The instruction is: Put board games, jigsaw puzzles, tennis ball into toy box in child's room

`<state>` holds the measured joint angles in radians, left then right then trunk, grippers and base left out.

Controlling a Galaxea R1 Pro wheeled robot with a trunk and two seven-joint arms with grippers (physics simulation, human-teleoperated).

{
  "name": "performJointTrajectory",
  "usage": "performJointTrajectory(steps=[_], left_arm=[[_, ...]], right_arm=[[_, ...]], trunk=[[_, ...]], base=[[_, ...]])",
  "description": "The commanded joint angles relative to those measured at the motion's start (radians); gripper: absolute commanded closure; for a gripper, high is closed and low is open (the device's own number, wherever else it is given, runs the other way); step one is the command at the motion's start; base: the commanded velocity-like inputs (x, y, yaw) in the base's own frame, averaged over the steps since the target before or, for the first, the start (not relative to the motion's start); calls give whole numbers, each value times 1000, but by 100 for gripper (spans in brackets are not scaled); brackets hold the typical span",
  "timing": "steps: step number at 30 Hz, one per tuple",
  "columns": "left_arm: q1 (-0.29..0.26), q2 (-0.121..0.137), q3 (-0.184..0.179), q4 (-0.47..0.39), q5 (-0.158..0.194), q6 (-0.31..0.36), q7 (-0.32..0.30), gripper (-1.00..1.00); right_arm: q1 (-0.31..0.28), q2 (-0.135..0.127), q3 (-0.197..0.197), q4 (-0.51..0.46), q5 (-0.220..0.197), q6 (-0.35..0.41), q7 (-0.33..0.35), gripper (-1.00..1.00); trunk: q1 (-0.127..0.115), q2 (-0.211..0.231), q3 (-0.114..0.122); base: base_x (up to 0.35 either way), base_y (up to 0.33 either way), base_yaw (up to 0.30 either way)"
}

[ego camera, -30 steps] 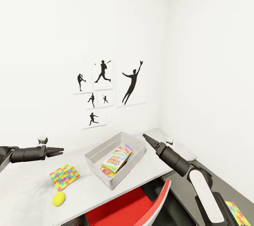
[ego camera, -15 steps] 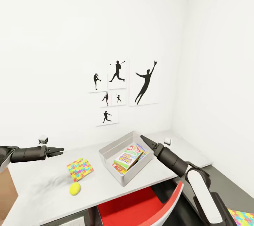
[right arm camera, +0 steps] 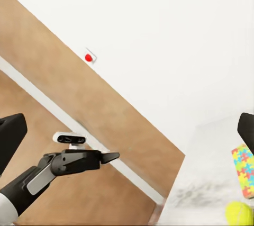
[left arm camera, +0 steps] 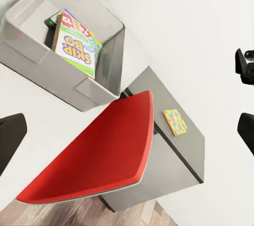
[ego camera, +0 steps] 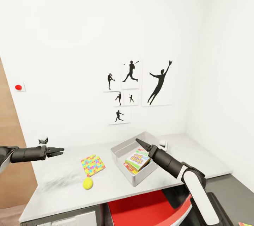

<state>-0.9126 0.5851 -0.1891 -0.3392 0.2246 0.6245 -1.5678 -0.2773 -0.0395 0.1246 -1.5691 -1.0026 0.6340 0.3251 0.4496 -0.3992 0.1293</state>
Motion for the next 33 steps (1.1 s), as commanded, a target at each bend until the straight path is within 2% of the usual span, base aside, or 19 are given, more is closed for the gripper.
performJointTrajectory(steps=[1,18,23,25,29,33], left_arm=[[0,1,-7,0,6,11,-3,-100],[-1,1,-7,0,5,11,-3,-100],[-1,1,-7,0,5,11,-3,-100],[-2,1,-7,0,5,11,-3,-100],[-1,0,-7,0,5,11,-3,-100],[-1,0,-7,0,5,11,-3,-100]], right_arm=[[0,-1,6,0,-3,3,-2,-100],[-1,10,18,0,-2,4,-12,-100],[0,11,20,0,-3,5,-64,-100],[0,12,33,0,-3,5,-91,-100],[0,12,64,0,-2,5,-110,-100],[1,12,79,0,-2,4,-124,-100]], trunk=[[0,-1,-1],[0,-1,-1],[0,-1,-1],[0,-1,-1],[0,-1,-1],[0,-1,-1]], base=[[0,0,243],[0,0,243],[0,0,243],[0,0,242],[0,0,242],[0,0,242]])
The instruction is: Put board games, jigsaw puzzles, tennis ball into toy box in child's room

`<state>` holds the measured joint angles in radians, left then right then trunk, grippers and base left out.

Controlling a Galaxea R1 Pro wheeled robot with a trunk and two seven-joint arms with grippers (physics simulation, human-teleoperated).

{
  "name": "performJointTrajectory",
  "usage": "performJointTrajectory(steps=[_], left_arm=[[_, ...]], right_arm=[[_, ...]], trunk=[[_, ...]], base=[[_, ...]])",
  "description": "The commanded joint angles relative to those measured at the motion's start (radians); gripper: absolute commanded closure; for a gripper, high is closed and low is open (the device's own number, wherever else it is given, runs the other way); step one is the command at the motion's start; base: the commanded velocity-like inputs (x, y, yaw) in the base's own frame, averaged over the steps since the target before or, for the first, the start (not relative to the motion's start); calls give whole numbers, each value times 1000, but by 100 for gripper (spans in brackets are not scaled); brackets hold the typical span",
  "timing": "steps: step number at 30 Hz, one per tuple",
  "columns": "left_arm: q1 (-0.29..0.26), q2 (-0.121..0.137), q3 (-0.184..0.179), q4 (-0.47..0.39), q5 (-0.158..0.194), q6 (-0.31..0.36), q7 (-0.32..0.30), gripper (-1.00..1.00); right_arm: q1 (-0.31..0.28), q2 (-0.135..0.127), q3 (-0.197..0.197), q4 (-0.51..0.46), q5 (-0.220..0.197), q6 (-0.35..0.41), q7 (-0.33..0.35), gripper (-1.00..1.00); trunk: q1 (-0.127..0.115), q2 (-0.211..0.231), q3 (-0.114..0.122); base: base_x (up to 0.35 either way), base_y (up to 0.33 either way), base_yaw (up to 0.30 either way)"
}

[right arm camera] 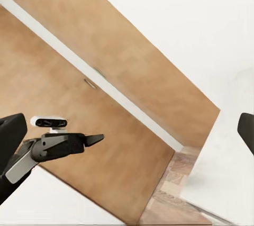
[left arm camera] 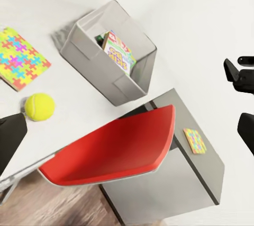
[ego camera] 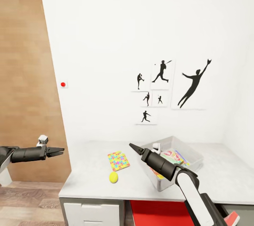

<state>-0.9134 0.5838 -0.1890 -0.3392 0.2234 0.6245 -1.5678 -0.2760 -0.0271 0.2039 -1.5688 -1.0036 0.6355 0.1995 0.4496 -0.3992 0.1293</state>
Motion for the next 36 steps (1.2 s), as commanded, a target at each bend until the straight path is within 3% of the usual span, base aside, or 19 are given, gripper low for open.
performJointTrajectory(steps=[1,9,26,36], left_arm=[[-1,1,-7,0,6,11,-3,-100],[-1,1,-7,0,5,9,-3,-100],[-1,2,-8,0,10,1,-3,-100],[-1,2,-8,0,10,1,-3,-100]], right_arm=[[0,-1,1,0,-1,3,-3,-100],[0,-2,4,0,-1,2,-41,-100],[0,-1,6,-3,-3,-4,-51,-100],[0,-1,6,-4,-1,-4,-52,-100]], trunk=[[0,-1,-1],[0,-1,-1],[0,-1,-1],[0,-1,-8]], base=[[0,0,242],[0,0,171],[0,1,6],[0,208,74]])
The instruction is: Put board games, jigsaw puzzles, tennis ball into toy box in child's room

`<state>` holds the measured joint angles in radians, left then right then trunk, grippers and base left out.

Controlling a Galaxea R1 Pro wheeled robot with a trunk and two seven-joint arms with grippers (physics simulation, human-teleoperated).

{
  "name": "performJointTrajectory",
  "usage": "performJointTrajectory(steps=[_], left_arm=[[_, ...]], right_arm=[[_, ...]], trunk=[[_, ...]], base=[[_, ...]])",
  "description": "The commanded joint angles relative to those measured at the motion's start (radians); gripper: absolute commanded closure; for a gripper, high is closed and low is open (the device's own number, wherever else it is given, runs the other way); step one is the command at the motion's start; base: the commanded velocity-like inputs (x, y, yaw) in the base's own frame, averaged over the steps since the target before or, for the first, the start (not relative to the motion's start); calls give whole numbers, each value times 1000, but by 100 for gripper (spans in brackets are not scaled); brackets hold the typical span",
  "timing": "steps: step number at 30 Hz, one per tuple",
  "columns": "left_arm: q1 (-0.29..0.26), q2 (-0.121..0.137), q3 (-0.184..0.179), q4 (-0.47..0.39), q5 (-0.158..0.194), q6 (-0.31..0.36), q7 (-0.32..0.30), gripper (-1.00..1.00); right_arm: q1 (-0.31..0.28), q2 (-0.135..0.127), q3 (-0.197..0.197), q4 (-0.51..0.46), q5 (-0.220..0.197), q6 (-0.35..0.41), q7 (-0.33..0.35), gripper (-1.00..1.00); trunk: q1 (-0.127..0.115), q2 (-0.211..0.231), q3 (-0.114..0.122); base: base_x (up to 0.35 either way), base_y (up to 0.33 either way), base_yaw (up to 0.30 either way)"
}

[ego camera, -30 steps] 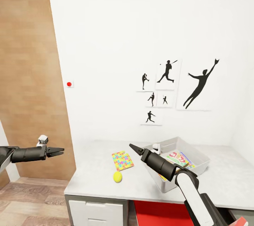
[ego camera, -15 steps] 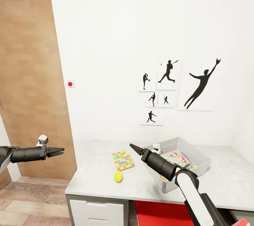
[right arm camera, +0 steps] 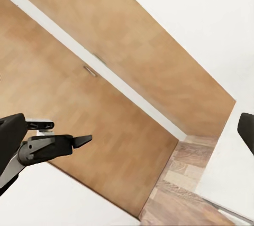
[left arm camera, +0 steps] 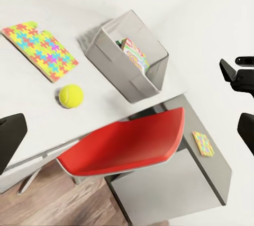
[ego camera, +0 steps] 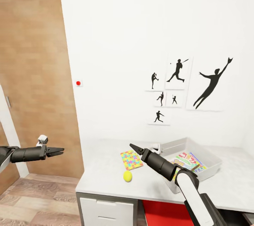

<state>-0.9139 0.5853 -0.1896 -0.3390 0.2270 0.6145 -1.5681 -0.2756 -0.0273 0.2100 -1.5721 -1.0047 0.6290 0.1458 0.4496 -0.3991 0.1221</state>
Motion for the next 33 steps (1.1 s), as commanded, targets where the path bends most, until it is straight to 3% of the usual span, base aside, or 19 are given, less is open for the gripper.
performJointTrajectory(steps=[1,20,33], left_arm=[[0,1,-7,0,6,10,-3,-100],[0,2,-6,0,6,7,-3,-100],[0,1,-5,0,6,7,-3,-100]], right_arm=[[0,0,0,1,0,3,1,-100],[0,0,-1,3,-1,3,-1,-100],[0,-1,-2,3,-1,-18,0,-100]], trunk=[[0,-1,-2],[0,-1,-31],[0,-1,-44]], base=[[0,279,106],[34,268,-16],[69,56,-41]])
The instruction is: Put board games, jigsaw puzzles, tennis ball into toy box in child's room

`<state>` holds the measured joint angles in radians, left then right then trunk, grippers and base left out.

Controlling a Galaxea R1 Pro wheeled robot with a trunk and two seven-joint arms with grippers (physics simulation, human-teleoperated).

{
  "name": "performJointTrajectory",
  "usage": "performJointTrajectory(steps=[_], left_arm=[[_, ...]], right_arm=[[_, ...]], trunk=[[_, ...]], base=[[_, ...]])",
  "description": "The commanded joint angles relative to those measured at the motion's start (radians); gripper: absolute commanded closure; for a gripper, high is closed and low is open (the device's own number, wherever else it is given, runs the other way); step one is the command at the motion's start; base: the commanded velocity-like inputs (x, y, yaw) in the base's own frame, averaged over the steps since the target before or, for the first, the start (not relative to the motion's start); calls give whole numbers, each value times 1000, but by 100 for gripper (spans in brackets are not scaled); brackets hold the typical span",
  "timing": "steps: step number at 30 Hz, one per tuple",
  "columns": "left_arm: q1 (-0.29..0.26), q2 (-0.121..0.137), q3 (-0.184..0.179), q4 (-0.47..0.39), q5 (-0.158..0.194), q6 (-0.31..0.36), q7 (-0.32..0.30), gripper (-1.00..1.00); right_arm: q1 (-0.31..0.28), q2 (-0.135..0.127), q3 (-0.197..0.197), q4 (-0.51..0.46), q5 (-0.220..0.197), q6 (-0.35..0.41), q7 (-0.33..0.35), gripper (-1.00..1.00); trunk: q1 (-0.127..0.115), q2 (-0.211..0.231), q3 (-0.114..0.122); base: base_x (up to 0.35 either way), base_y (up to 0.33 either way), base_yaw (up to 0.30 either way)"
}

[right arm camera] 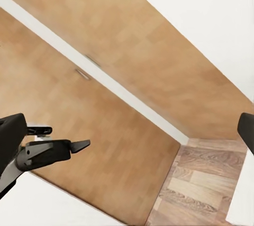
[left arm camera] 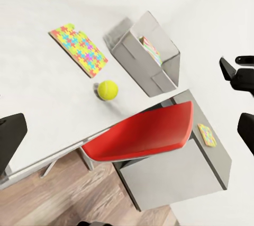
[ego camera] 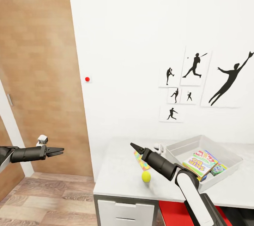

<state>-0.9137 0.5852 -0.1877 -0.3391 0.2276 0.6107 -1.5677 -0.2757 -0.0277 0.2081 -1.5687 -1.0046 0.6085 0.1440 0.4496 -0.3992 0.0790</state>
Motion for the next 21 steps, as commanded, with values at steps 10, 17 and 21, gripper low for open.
performJointTrajectory(steps=[10,17,21], left_arm=[[-1,2,-7,0,6,11,-3,-100],[-1,1,-7,0,6,11,-3,-100],[0,0,-7,0,6,11,-3,-100]], right_arm=[[0,-1,3,-1,-2,-23,2,-100],[0,-1,3,-1,-1,-25,0,-100],[0,0,2,-3,0,-25,-23,-100]], trunk=[[0,-1,-1],[0,-1,-1],[0,-1,-1]], base=[[40,0,0],[40,0,0],[82,0,0]])
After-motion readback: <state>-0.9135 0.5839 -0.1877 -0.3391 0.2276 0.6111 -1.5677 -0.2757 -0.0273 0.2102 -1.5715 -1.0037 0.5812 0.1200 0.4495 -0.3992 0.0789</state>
